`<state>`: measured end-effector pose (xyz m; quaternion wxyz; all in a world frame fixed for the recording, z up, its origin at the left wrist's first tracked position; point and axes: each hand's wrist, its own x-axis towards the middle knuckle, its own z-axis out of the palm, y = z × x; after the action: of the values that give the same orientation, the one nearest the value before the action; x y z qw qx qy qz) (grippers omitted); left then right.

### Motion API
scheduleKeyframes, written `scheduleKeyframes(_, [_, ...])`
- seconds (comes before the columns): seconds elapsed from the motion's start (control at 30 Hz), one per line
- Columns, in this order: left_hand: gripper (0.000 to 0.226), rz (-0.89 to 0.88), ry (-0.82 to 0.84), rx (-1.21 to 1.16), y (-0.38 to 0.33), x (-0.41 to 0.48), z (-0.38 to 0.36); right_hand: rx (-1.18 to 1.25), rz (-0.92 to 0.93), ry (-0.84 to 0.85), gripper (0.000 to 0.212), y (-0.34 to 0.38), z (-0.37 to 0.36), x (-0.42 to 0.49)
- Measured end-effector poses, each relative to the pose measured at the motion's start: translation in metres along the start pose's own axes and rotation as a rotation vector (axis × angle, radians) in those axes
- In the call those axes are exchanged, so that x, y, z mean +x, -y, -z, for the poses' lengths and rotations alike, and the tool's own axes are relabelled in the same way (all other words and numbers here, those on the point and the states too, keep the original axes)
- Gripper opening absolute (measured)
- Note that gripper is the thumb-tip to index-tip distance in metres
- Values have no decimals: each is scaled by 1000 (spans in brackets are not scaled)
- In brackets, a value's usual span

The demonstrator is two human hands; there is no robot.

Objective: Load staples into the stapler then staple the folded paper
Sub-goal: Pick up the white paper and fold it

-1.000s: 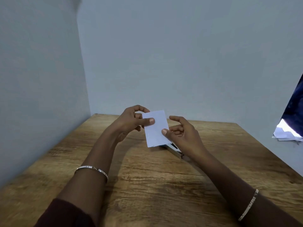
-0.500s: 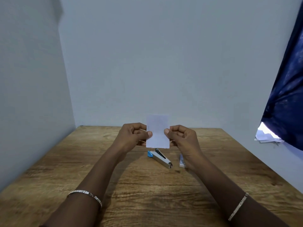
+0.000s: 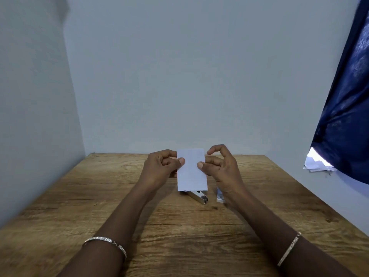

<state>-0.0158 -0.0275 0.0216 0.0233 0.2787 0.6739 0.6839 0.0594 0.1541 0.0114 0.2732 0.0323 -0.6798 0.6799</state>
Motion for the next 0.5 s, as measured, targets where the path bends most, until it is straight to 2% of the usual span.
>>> scheduleKeyframes(0.07, [27,-2,-16,-8,0,-3,-4,-15,40,4,19,-1,2,1])
scheduleKeyframes(0.13, [32,-17,-32,-18,-1,-4,-7,-21,47,-5,16,-3,4,0])
scheduleKeyframes(0.33, [8,-69,-13,-93,-2,-7,-8,12,13,27,32,-5,4,0])
scheduleKeyframes(0.5, [26,-41,14,-159,-4,-10,-6,73,-29,44,37,-1,0,-3])
